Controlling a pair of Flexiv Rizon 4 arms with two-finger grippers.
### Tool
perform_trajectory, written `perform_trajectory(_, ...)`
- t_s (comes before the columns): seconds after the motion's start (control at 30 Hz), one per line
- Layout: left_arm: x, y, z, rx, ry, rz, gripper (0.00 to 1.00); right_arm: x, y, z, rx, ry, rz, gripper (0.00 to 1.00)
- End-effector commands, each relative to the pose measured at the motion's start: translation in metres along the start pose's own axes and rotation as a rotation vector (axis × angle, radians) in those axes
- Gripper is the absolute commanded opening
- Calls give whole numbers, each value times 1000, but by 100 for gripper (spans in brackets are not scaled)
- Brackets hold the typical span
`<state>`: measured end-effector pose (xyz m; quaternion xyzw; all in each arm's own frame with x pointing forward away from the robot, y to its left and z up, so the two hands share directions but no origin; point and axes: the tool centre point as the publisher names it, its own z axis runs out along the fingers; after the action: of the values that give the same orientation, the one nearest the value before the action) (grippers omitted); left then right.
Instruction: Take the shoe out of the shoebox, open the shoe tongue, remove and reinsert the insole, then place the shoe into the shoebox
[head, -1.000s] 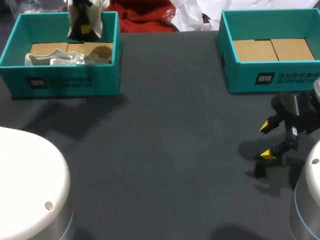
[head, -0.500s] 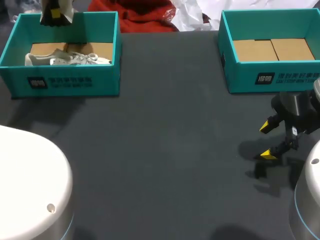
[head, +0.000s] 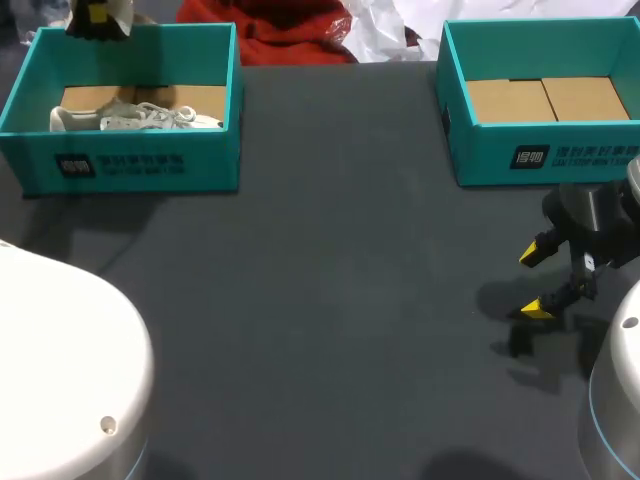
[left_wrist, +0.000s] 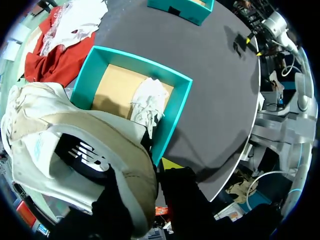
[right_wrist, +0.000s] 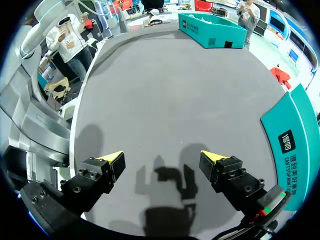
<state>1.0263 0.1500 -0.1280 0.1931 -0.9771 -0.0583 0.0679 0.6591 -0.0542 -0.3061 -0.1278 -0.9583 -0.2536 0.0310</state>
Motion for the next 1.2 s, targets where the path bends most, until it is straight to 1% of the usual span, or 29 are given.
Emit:
perform_trajectory(0.03,-1,1,-2,-2,0,1,0,2,0,0,2,-4,0,100)
perform_trajectory(0.07,-1,1,-2,-2,0,1,0,2,0,0,2,-4,0,100)
perform_trajectory(0.1,-8,4,-4,-4,-17,-9,0,2,0,0,2,-4,0,100)
perform_trajectory(0.17,-24,14,-8,0,-18,-13,0,2,0,0,2,-4,0,100)
perform_trajectory(0.2,-31,17,-8,-15,-33,-18,0,2,0,0,2,-4,0,100)
perform_trajectory(0.33,-53,35,-7,-29,-55,-35,0,2,0,0,2,-4,0,100)
perform_trajectory(0.4,-64,43,-7,-15,-39,-45,0,2,0,0,2,-4,0,100)
perform_trajectory(0.5,-70,52,-6,15,-23,-1,0,2,0,0,2,-4,0,100)
perform_trajectory(0.63,-78,65,-5,19,-48,111,0,2,0,0,2,-4,0,100)
perform_trajectory(0.7,-82,70,-3,-6,-65,192,0,2,0,0,2,-4,0,100)
perform_trajectory(0.77,-87,75,-1,-40,-85,231,0,2,0,0,2,-4,0,100)
perform_trajectory(0.9,-102,88,1,-64,-117,350,0,2,0,0,2,-4,0,100)
perform_trajectory(0.93,-106,92,2,-78,-133,383,0,2,0,0,2,-4,0,100)
perform_trajectory(1.0,-110,102,3,-111,-202,505,0,2,0,0,2,-4,0,100)
perform_trajectory(1.03,-114,106,4,-126,-231,513,0,2,0,0,2,-4,0,100)
perform_trajectory(1.2,-114,106,4,-126,-231,513,0,2,0,0,2,-4,0,100)
